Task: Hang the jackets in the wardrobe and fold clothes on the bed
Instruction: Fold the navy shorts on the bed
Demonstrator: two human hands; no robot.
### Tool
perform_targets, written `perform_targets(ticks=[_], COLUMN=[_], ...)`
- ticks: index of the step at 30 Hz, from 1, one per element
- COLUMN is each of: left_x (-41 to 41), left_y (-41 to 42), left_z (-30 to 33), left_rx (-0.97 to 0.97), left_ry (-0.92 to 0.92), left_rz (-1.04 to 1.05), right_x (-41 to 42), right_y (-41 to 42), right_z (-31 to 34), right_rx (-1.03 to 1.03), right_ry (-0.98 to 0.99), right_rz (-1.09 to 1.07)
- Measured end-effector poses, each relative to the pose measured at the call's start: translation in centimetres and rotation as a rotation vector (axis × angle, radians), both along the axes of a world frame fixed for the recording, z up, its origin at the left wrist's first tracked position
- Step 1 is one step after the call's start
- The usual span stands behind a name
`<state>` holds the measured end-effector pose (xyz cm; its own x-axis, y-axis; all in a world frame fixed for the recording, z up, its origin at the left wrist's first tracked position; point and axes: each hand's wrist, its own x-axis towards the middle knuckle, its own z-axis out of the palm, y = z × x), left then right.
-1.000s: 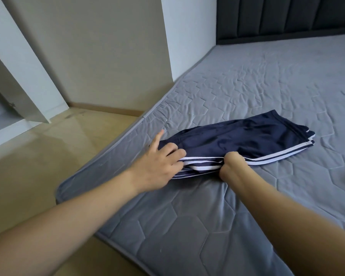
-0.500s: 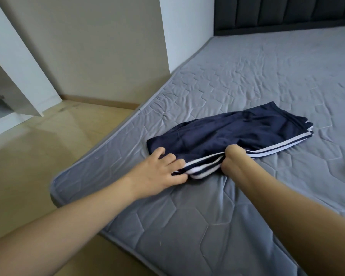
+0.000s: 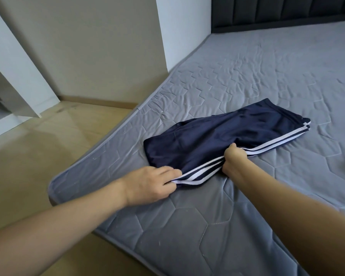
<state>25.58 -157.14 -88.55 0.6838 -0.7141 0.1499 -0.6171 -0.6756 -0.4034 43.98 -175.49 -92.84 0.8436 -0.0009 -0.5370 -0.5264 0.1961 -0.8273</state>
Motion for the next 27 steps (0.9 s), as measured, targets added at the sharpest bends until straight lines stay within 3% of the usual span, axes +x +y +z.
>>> perform_targets(ticks=[3, 5, 7, 8, 10, 11, 13, 14, 17, 18, 22, 24, 27], left_x=[-1.4, -1.6, -0.1, 1.1, 3.5, 4.7, 7.0, 7.9, 9.8, 10.3, 13.5, 15.6, 19.6], left_y=[0.8, 2.2, 4.5, 5.7, 7.3, 7.8, 7.9, 7.9, 8.3, 8.5, 8.8, 8.3, 6.1], left_z=[-1.4, -1.2, -0.8, -0.6, -0.7, -1.2, -2.4, -2.9, -2.7, -1.9, 2.6, 4.7, 7.5], left_rx=[-0.035, -0.222, -0.283, -0.235, -0.136, -0.147, -0.204, -0.225, -0.331, -0.356, -0.382, -0.573, -1.089], left_ry=[0.18, 0.36, 0.33, 0.297, 0.31, 0.325, 0.303, 0.278, 0.243, 0.254, 0.298, 0.311, 0.36], left_rz=[-0.001, 0.158, 0.329, 0.43, 0.636, 0.694, 0.736, 0.726, 0.666, 0.66, 0.736, 0.753, 0.718], right_x=[-0.3, -1.0, -1.4, -1.7, -2.7, -4.0, -8.3, -9.9, -11.5, -11.2, -9.6, -8.5, -5.1], right_y=[-0.5, -2.0, -3.8, -4.4, -4.7, -3.9, -1.7, -0.8, 1.2, 1.8, 4.0, 3.5, 0.7], right_z=[-0.1, 1.7, 3.2, 3.9, 4.3, 4.2, 3.1, 2.1, 0.0, -0.1, 1.4, 3.0, 5.2], right_rx=[-0.01, -0.033, -0.443, -0.819, -1.45, -1.499, -1.395, -1.347, -1.346, -1.336, -1.2, -0.971, -0.455], right_ry=[0.059, 0.068, -0.063, -0.203, -0.707, -1.009, -1.454, -1.549, -1.516, -1.461, -1.596, -1.392, -0.902], right_rz=[-0.038, 0.164, 0.526, 0.668, 0.626, 0.529, 0.574, 0.719, 0.944, 0.932, 0.677, 0.467, 0.064])
